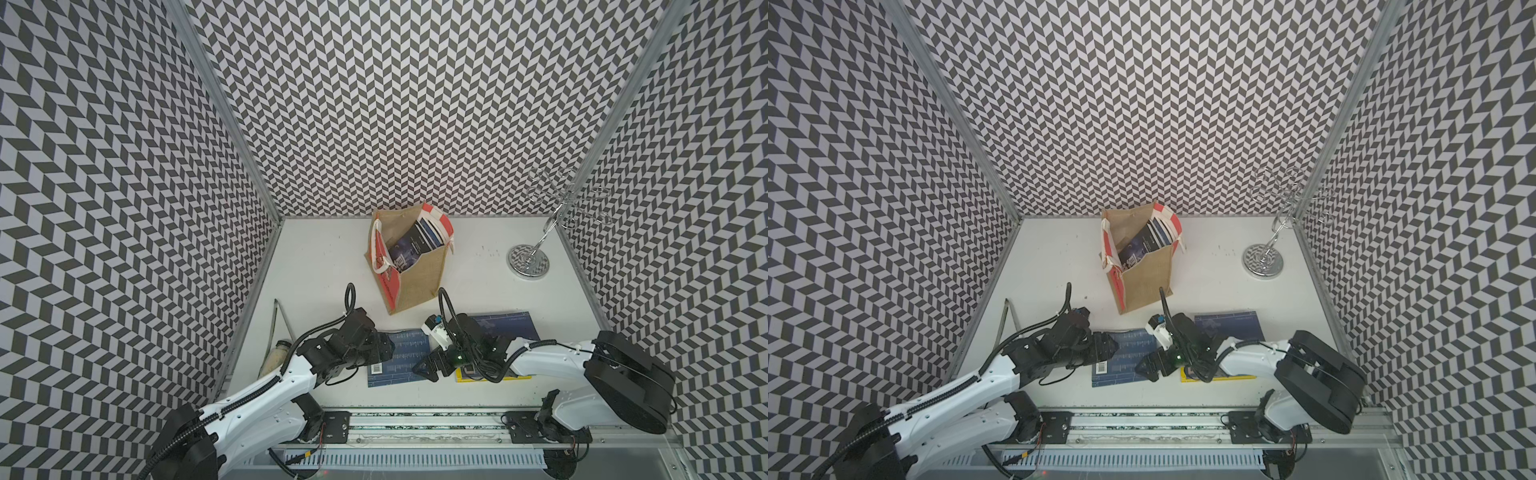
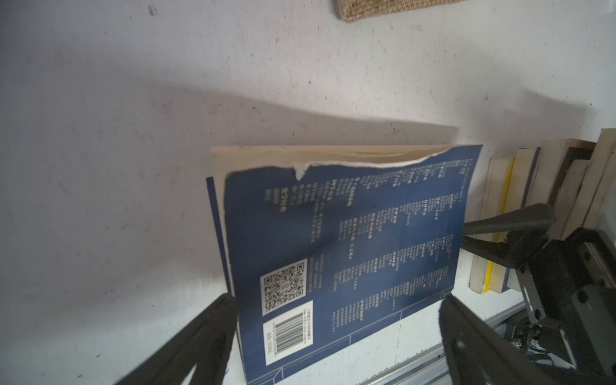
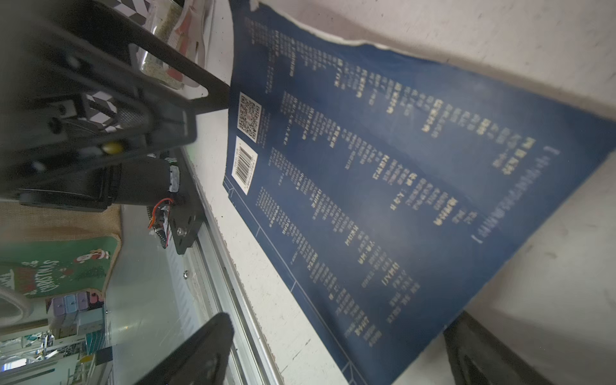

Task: Put the books into the canvas bag
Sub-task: Pick up the book from the book.

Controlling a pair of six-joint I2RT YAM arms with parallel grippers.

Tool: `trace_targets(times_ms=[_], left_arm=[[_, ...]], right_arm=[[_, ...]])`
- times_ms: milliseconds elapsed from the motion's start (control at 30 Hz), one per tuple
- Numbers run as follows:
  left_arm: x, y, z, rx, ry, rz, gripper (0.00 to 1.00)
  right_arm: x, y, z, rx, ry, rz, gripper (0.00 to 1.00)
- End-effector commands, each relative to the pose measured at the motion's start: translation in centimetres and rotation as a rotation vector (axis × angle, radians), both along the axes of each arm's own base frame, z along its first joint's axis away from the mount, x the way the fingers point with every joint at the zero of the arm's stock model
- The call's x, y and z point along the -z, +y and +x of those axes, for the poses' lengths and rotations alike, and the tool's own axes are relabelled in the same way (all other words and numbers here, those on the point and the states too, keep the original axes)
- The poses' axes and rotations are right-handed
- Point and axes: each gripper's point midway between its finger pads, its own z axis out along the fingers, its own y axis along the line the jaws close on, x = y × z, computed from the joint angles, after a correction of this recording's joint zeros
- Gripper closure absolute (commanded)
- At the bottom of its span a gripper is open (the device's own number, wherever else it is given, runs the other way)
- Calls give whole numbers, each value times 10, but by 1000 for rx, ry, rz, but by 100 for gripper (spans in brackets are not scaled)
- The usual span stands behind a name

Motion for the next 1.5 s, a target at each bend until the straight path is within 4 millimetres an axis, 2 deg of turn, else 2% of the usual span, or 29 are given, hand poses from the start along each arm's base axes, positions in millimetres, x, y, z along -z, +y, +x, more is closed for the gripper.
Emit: trace_targets(times_ms=[0, 400, 867, 1200, 1333, 1400, 1467], left_arm=[[-5, -15, 0, 44, -21, -46, 7], [6, -27, -3, 82, -4, -70, 7], [15, -34, 1, 108, -6, -70, 7], [17, -36, 3, 131, -7, -50, 6], [12, -32, 8, 111, -29, -33, 6], [9, -31, 10, 109, -40, -32, 6], [4, -31, 14, 105, -51, -33, 6]], right_arm=[[-8, 7, 5, -8, -23, 34, 2], [-25, 3, 14, 40, -57, 65, 13], [-60, 10, 14, 10, -82, 193, 49], [-85, 12, 19, 11, -125, 242, 61], [-83, 9, 24, 29, -122, 218, 81], [-84, 7, 28, 44, -129, 199, 96], [-86, 6, 29, 42, -138, 181, 100]])
